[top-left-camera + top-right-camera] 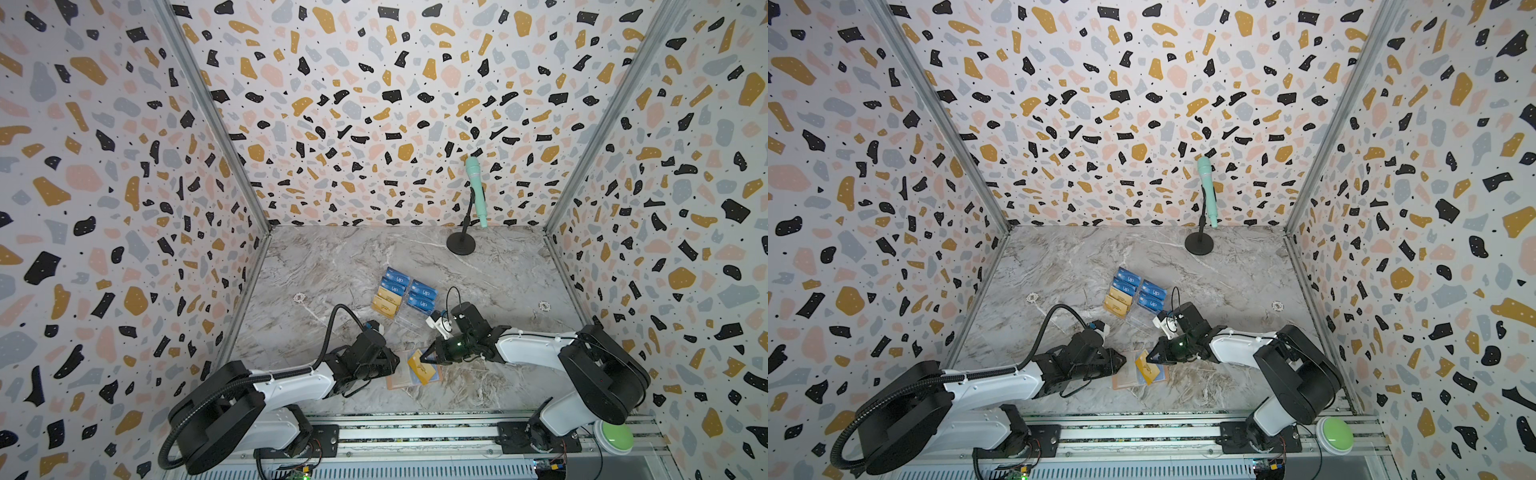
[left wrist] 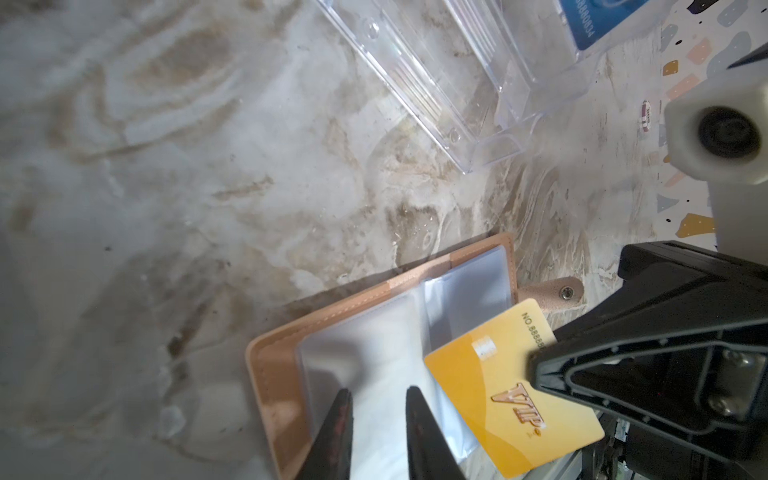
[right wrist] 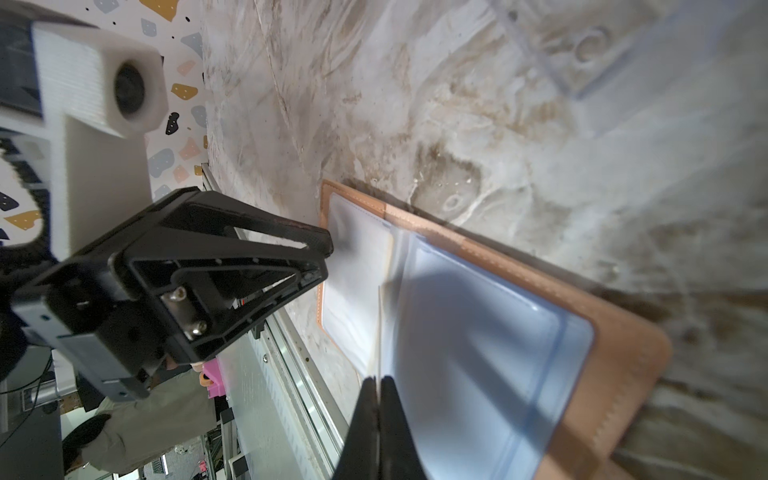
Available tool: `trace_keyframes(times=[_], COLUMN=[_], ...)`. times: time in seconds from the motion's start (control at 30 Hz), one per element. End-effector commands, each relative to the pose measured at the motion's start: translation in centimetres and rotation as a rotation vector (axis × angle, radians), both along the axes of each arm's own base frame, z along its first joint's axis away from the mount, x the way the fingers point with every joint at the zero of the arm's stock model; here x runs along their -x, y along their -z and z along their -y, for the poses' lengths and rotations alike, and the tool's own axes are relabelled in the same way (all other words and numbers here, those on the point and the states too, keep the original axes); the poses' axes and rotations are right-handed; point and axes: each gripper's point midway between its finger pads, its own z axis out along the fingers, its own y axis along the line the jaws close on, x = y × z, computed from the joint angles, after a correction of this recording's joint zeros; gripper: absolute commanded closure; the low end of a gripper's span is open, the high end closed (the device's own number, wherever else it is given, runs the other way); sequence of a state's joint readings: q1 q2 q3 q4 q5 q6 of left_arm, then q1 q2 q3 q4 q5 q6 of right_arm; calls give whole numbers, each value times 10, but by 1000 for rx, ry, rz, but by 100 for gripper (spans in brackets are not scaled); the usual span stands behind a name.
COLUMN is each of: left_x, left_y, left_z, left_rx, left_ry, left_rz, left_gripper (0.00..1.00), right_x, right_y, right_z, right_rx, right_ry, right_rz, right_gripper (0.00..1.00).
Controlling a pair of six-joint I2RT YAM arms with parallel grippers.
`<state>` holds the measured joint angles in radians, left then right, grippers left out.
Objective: Put the credit cards into the card holder
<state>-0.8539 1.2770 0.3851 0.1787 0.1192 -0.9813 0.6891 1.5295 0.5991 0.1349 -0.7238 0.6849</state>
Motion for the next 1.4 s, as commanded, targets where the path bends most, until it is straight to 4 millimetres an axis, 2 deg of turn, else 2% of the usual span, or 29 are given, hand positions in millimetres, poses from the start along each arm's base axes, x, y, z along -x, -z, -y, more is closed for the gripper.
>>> trace_keyframes(times=[0.0,0.17,1.37], left_x=[-4,1,7], left_y=[-9,5,6], left_z=[13,9,-4], left_rx=[32,15,4], left_ry=[35,33,10], left_rz=[27,-3,-6], left_gripper=[74,76,76], right_x=[-1,-1,2], right_y=[3,2,7], right_z=[2,-1,-18], right_rx=[5,-8,-92], right_ry=[8,2,-17], right_rz=[-6,-11,-16], right_gripper=[100,100,100])
